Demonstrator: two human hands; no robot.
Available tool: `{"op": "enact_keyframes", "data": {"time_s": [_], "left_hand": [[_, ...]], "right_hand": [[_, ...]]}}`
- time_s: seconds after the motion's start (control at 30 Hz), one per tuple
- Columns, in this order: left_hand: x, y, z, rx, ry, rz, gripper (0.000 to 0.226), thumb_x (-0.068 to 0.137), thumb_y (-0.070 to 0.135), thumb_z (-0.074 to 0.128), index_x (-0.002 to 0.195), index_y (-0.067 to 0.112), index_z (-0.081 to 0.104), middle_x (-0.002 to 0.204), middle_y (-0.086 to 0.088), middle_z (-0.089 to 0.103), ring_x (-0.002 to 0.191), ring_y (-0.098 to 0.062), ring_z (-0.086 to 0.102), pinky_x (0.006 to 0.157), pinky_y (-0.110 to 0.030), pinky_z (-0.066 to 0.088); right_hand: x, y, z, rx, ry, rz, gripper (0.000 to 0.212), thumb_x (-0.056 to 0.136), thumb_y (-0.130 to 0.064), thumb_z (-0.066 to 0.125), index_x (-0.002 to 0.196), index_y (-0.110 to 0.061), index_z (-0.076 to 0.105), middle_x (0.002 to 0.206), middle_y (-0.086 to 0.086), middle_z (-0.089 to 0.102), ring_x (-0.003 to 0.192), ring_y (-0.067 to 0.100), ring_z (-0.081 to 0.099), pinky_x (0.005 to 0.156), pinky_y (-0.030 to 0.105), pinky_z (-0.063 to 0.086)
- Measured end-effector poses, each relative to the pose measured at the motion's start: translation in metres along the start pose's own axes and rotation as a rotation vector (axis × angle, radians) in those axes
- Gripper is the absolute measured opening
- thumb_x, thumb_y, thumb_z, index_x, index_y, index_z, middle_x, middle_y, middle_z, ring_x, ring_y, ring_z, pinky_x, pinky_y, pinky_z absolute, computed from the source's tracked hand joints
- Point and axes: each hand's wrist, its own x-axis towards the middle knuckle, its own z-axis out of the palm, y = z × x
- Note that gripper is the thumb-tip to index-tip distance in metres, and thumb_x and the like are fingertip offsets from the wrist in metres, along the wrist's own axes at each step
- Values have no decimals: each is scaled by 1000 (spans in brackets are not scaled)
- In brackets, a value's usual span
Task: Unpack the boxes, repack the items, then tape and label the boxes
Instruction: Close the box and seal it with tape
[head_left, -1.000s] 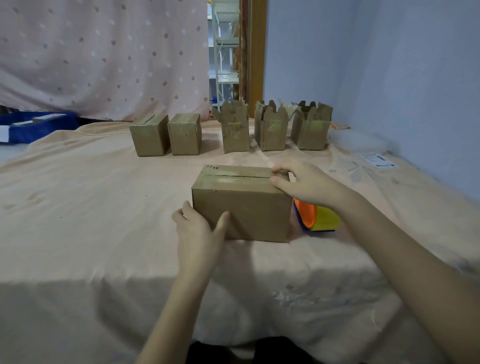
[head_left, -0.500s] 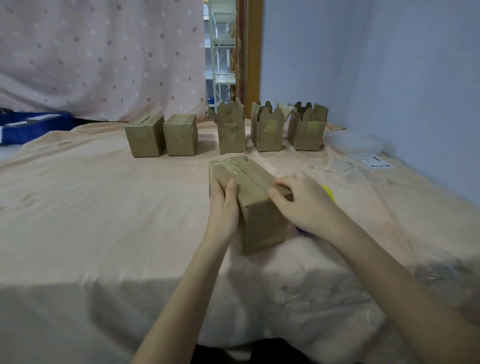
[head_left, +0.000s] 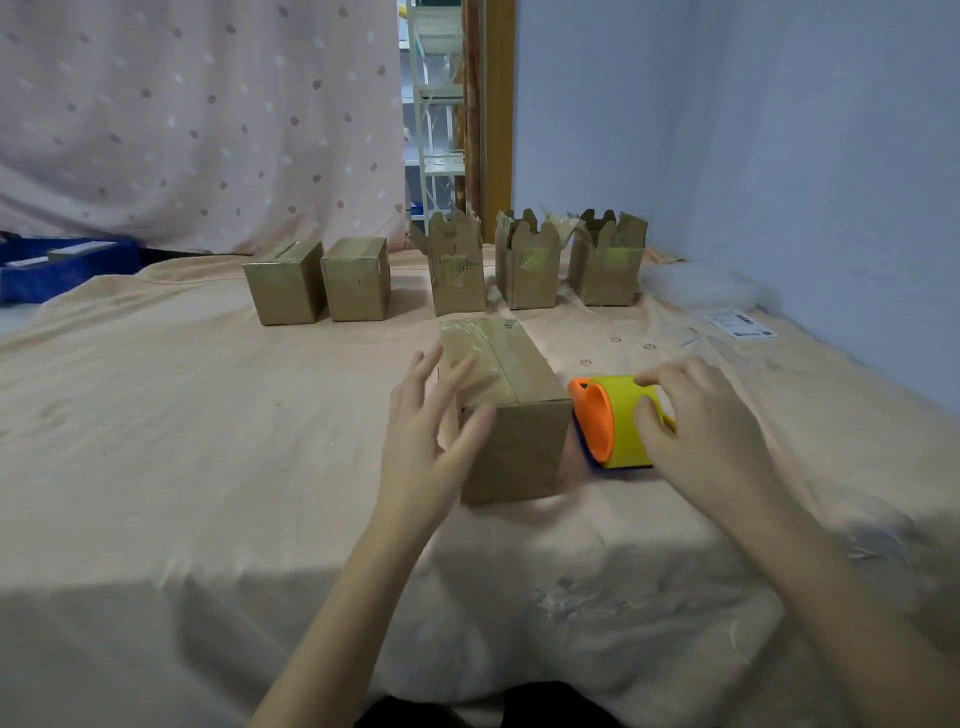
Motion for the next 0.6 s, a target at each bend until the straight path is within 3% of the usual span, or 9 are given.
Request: {"op": "enact_keyframes", "data": {"time_s": [0.1,0.23,0.37,0.43,0.53,0.6], "left_hand": [[-6,-4,8,169,-27,140,55,83,57,48,133,35,51,150,7,35,141,-4,17,111,-22,19],[0,-13,11,149,-3,206,43,87,35,58,128,21,58,140,-2,46,134,-5,27,108,-10,18],[6,-18,7,103,-54,157,38,89,18,63,127,18,58,141,-1,45,140,-16,29,110,-16,23],[7,-16,5,117,-70,153,40,89,15,64,128,19,57,142,0,44,141,-15,28,110,-14,23],[5,-10,3,184,-71,110,41,89,21,65,129,22,56,143,3,43,139,-13,31,106,-21,29],[3,-4,4,233,-45,92,43,88,21,66,129,22,56,143,2,43,137,-14,33,102,-23,32]], "right_hand": [[-10,22,2,-17,-105,103,36,85,-11,55,121,-9,56,118,9,58,109,28,52,84,39,44],[-20,35,8,130,-262,162,47,81,-14,62,126,-20,47,106,-4,60,100,24,59,79,38,47],[-22,41,18,364,-285,239,51,75,-16,72,119,-23,49,105,-5,62,99,17,61,86,39,50],[-24,45,23,337,-327,186,48,75,-14,73,117,-19,52,107,-1,63,101,18,61,82,32,48],[-26,45,28,361,-327,130,53,75,-10,73,123,-20,54,108,-4,63,98,11,59,71,17,43],[-26,44,33,380,-297,118,55,74,-9,74,124,-20,54,109,-3,64,94,9,60,75,25,49]]}}
